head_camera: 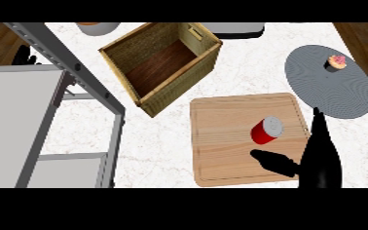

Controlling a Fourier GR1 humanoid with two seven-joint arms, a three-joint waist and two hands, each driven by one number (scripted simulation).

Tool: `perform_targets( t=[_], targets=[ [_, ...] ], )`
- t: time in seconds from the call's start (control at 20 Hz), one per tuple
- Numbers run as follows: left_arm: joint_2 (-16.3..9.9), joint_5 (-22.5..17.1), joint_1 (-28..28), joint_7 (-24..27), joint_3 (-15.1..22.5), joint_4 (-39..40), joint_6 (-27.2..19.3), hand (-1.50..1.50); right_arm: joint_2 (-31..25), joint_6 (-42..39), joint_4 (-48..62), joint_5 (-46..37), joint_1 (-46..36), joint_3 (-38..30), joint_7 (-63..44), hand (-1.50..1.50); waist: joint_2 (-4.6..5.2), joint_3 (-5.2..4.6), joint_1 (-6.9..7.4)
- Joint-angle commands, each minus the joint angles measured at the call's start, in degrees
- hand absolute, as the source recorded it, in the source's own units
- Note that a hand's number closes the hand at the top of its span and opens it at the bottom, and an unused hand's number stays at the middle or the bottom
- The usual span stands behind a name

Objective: Pick the can from the cutting board and place it in the basket

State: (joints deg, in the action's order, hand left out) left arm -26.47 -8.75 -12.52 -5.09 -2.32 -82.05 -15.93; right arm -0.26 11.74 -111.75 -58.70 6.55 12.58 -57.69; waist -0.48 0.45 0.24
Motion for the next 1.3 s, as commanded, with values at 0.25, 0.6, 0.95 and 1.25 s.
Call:
perform_targets(
  t=[0.25,0.6,0.95,1.25],
  targets=[
    [5.96,-0.24,0.64,-0.09,4.36,1.30,3.39,0.00,0.25,5.78,5.24,-1.52,-2.00,2.76,-3.71,-1.50,0.58,-0.47,-0.44],
    [6.80,0.55,1.74,0.04,3.39,1.33,3.73,0.00,0.05,4.12,7.76,-1.12,-0.85,0.17,-1.75,-1.50,0.53,-0.48,-0.61],
    [4.98,0.00,3.23,-1.81,1.35,-1.95,6.48,0.00,0.08,6.40,15.40,1.71,-4.77,-3.80,0.31,-1.50,0.48,-0.44,0.02],
    [7.04,1.85,-0.34,-1.95,1.81,1.49,5.55,0.00,0.23,10.08,19.75,1.30,-7.10,-0.66,-0.87,-1.50,0.61,-0.45,-0.25]
  ],
)
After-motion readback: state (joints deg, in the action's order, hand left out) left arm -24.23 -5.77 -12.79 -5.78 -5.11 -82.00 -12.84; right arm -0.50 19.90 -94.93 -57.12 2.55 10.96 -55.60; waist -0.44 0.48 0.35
